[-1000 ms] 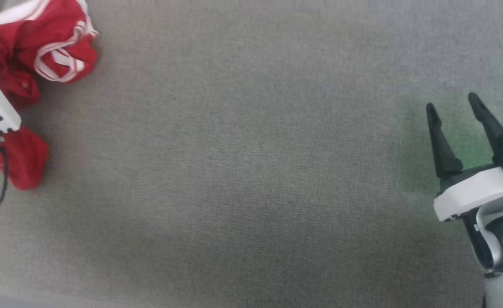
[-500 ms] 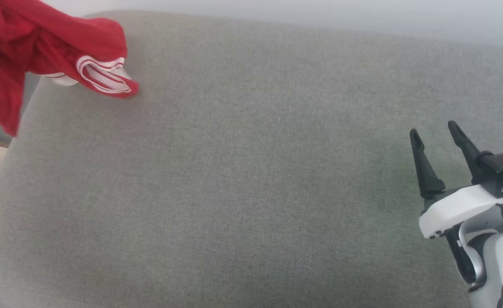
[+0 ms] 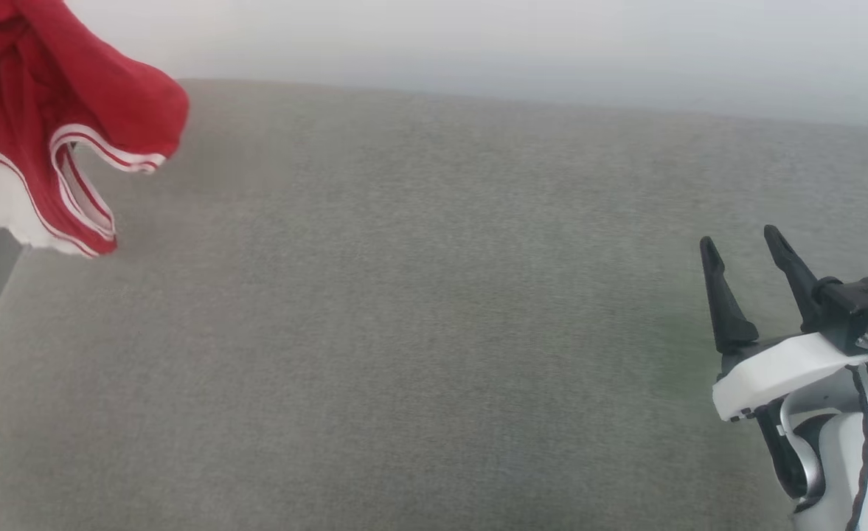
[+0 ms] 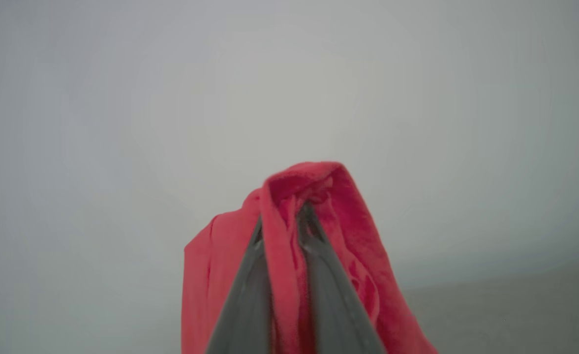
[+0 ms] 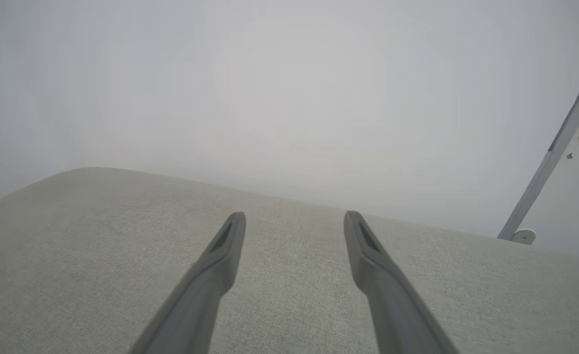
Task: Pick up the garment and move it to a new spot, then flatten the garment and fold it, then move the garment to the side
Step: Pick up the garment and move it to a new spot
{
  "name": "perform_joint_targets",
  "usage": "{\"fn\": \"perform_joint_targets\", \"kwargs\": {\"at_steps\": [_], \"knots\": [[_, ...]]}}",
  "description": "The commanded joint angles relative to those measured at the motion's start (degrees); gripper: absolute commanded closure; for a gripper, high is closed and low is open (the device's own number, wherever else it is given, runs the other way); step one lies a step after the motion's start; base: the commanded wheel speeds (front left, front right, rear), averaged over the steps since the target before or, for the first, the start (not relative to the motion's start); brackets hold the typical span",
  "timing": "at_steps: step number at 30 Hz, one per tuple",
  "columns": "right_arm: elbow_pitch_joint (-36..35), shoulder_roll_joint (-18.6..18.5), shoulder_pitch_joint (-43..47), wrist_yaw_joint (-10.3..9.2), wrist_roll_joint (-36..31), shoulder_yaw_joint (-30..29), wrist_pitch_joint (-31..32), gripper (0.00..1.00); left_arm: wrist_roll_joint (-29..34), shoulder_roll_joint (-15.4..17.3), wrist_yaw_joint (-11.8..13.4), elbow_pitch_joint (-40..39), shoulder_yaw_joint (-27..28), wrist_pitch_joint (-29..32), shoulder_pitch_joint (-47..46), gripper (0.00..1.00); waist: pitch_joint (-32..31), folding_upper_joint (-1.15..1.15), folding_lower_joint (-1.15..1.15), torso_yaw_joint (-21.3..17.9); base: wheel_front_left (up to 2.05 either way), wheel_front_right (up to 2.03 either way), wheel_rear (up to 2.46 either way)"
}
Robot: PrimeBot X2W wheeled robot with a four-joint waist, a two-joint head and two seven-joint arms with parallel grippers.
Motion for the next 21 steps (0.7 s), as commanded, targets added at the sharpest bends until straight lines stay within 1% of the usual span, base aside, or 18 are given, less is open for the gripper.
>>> {"fn": "perform_joint_targets", "kwargs": {"at_steps": [1,4,5,8,11,12,15,21], "knots": [[0.14,0.36,-0.27,0.00,0.41,-0.10,-0.74,0.00,-0.38,0.58,0.78,-3.10,0.36,1.42,1.43,1.00,-0.90,0.00,-0.01,-1.74,0.00,0.00,0.00],[0.53,0.64,-0.32,0.00,0.49,-0.73,-1.24,0.00,-0.80,1.46,2.18,-9.41,0.66,4.14,3.08,1.00,-1.44,0.00,-0.01,-3.87,0.00,0.00,0.00],[0.53,0.64,-0.32,0.00,0.49,-0.73,-1.24,0.00,-0.80,1.46,2.18,-9.41,0.66,4.14,3.08,1.00,-1.44,0.00,-0.01,-3.87,0.00,0.00,0.00],[0.59,0.78,-0.28,0.00,0.38,-1.49,-1.71,0.00,-1.17,2.00,3.36,-15.09,0.52,6.67,4.71,1.00,-1.67,0.00,-0.01,-6.24,0.00,0.00,0.00],[0.64,0.75,-0.29,0.00,0.29,-1.99,-1.97,0.00,-1.83,1.73,4.39,-20.06,0.05,9.06,5.96,1.00,-1.74,0.00,-0.01,-8.78,0.00,0.00,0.00],[0.56,0.76,-0.42,0.01,0.21,-2.38,-2.24,0.00,-1.86,1.43,5.17,-23.48,-0.61,10.60,6.84,1.00,-1.60,0.00,-0.01,-10.52,0.00,0.00,0.00],[0.26,1.09,-0.64,0.01,0.22,-3.07,-2.51,0.00,-1.91,0.44,6.38,-27.66,-2.21,12.90,8.38,1.00,-1.09,0.00,-0.01,-13.04,0.00,0.00,0.00],[0.38,2.27,-0.75,0.00,0.49,-3.56,-3.26,0.00,-2.24,-1.93,8.22,-32.61,-5.90,16.08,12.04,1.00,0.95,0.00,-0.01,-17.70,0.00,0.00,0.00]]}}
